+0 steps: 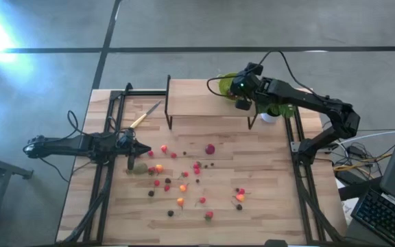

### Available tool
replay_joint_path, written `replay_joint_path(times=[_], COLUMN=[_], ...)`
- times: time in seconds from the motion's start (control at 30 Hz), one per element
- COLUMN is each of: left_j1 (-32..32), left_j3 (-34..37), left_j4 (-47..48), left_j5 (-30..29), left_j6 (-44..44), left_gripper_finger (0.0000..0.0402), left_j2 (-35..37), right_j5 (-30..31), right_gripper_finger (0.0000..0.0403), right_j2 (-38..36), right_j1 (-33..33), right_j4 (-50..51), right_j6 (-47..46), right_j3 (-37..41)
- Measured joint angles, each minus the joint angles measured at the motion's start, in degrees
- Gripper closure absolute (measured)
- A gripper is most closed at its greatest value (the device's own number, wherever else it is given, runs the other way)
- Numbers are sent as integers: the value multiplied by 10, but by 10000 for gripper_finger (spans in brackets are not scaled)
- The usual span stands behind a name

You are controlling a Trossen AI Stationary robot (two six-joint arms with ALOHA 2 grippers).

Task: Build produce basket
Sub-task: Put the strawberry into the green basket, then put the red cherry into the green basket

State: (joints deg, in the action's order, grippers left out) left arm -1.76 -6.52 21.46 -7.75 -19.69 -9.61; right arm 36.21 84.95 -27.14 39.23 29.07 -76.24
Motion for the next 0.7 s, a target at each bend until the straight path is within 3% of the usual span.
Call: replay_joint_path(times=[0.27,0.5,0.7], left_j1=[0,0,0], left_j3=[0,0,0], left_j4=[0,0,0], left_j5=[0,0,0], left_j6=[0,0,0], left_gripper_finger=[381,381,381], left_j2=[0,0,0], right_j5=[0,-1,-3], right_gripper_finger=[280,327,374], right_j2=[-2,-2,-2], right_j1=[23,103,211], right_j4=[91,228,308], right_j6=[-97,-186,-273], right_j3=[-73,-126,-126])
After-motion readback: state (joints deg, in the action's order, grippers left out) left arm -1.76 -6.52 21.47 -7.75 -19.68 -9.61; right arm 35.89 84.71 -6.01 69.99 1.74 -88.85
